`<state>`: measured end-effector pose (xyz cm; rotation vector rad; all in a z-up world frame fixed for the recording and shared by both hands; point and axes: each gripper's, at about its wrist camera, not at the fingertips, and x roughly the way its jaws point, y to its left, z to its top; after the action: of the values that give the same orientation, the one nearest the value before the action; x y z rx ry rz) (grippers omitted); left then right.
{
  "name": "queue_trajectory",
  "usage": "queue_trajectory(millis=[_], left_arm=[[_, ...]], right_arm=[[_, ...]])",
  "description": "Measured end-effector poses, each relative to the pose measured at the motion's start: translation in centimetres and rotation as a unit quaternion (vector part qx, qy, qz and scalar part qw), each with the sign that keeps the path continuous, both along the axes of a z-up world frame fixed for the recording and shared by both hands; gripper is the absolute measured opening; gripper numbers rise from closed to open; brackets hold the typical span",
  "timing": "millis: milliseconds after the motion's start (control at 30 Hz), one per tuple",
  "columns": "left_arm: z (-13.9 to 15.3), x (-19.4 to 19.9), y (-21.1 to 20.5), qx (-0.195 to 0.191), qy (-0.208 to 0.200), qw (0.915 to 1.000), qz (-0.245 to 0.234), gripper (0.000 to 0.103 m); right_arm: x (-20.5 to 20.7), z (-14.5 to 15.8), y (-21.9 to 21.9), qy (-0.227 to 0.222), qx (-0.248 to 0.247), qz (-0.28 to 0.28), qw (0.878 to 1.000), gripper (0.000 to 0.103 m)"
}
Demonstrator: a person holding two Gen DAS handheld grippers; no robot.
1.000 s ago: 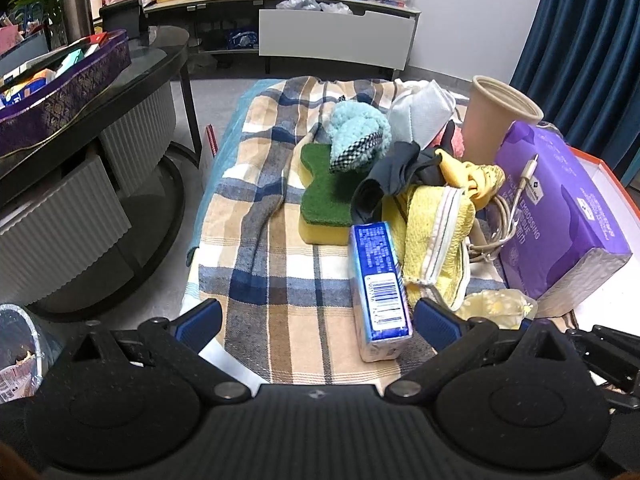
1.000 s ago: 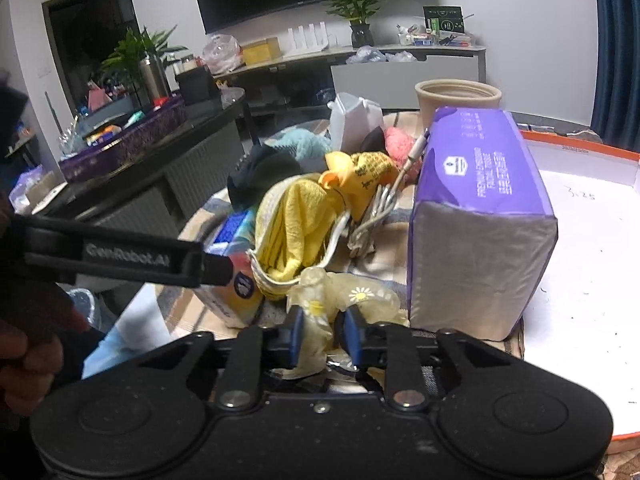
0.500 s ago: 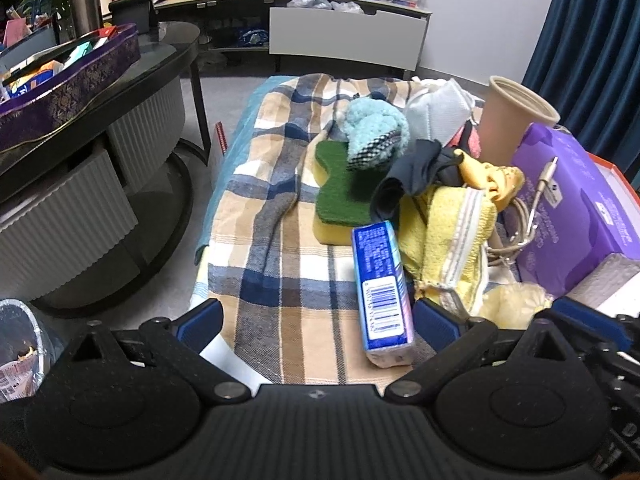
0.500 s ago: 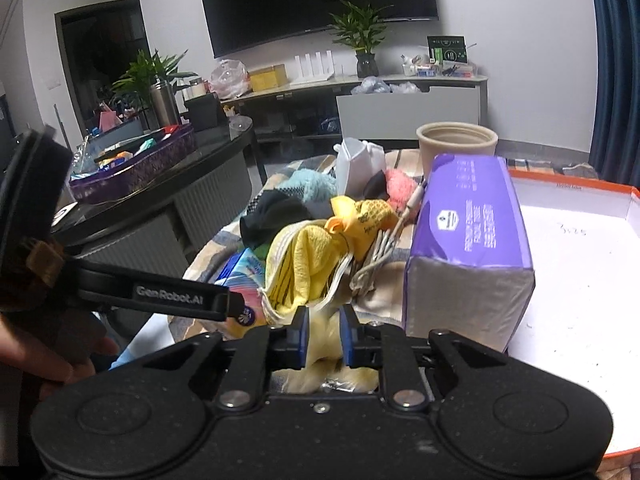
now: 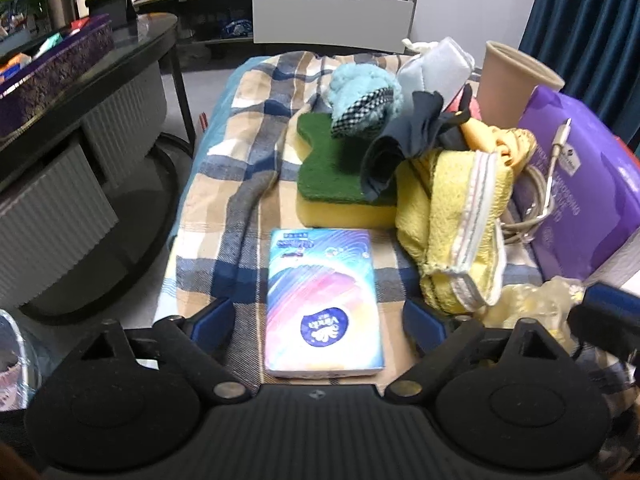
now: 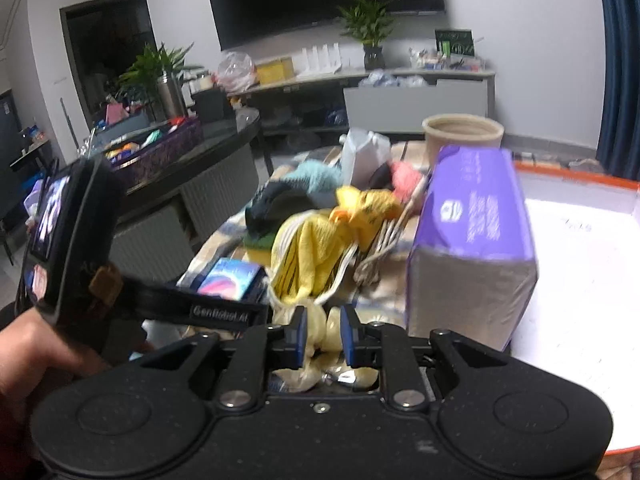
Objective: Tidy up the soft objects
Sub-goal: 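Grasp the blue-white tissue pack with the left tool while the right tool lifts the bag, then carry the tissue pack in the left tool and bag in the right tool to the orange-rimmed box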
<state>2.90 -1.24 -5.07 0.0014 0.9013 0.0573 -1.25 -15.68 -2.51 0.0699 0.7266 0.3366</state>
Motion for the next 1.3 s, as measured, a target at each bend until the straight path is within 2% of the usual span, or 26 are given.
queue_trajectory(millis=[33,100,133,200,233,267,367,467,667,733,800,833,900,1033,1300], left_arm=[[0.0,0.0,0.0,0.007,-0.001,1.0000,0.001,0.094],[-0.1,0.2,-0.1,0.015,-0.001,0.9999,0.004,0.091],[-0.1,0.3,-0.1,0.018,-0.002,0.9998,0.003,0.089],[-0.2,0.5,-0.3,0.019,-0.003,0.9998,0.000,0.068],[-0.2,0.5,-0.3,0.017,-0.005,0.9998,-0.005,0.064],[-0.1,0.4,-0.4,0.019,-0.012,0.9997,-0.012,0.054],[0.2,0.1,-0.5,0.009,-0.018,0.9996,-0.021,0.054],[0.3,-0.2,-0.3,-0.011,-0.018,0.9995,-0.024,0.053],[0.8,-0.9,0.0,-0.024,-0.019,0.9992,-0.025,0.054],[1.0,-1.1,0.1,-0.028,-0.021,0.9991,-0.024,0.054],[1.1,-1.2,0.1,-0.033,-0.021,0.9989,-0.024,0.054],[1.2,-1.3,0.1,-0.035,-0.022,0.9988,-0.024,0.053],[1.4,-1.6,0.0,-0.038,-0.025,0.9987,-0.025,0.053],[2.4,-1.9,-0.4,-0.045,-0.037,0.9980,-0.025,0.053],[5.6,-2.5,-1.1,-0.052,-0.063,0.9962,-0.031,0.053]], right_arm=[[-0.1,-0.2,0.1,0.002,-0.001,0.001,1.000,0.034],[-0.1,-0.5,0.4,0.007,-0.002,0.003,1.000,0.076],[-0.2,-0.6,0.5,0.006,-0.004,0.001,1.000,0.079],[-0.2,-0.7,0.7,0.004,-0.010,0.001,1.000,0.079],[-0.2,-0.8,0.9,0.007,-0.017,-0.001,1.000,0.081],[-0.1,-0.9,1.0,0.008,-0.023,-0.003,1.000,0.082],[0.1,-1.6,1.3,0.020,-0.033,-0.007,0.999,0.084],[0.5,-2.2,1.5,0.022,-0.041,-0.013,0.999,0.091],[2.0,-4.5,2.8,0.039,-0.073,-0.003,0.997,0.095],[2.2,-4.6,2.8,0.034,-0.066,-0.002,0.997,0.089],[2.3,-4.2,2.4,0.029,-0.054,-0.007,0.998,0.049],[2.4,-3.9,2.1,0.026,-0.049,-0.010,0.998,0.046],[2.4,-3.3,1.5,0.024,-0.034,-0.014,0.999,0.022],[1.7,-1.8,0.7,0.011,-0.020,-0.011,1.000,0.016],[0.7,3.7,-0.5,-0.043,-0.023,-0.012,0.999,0.015]])
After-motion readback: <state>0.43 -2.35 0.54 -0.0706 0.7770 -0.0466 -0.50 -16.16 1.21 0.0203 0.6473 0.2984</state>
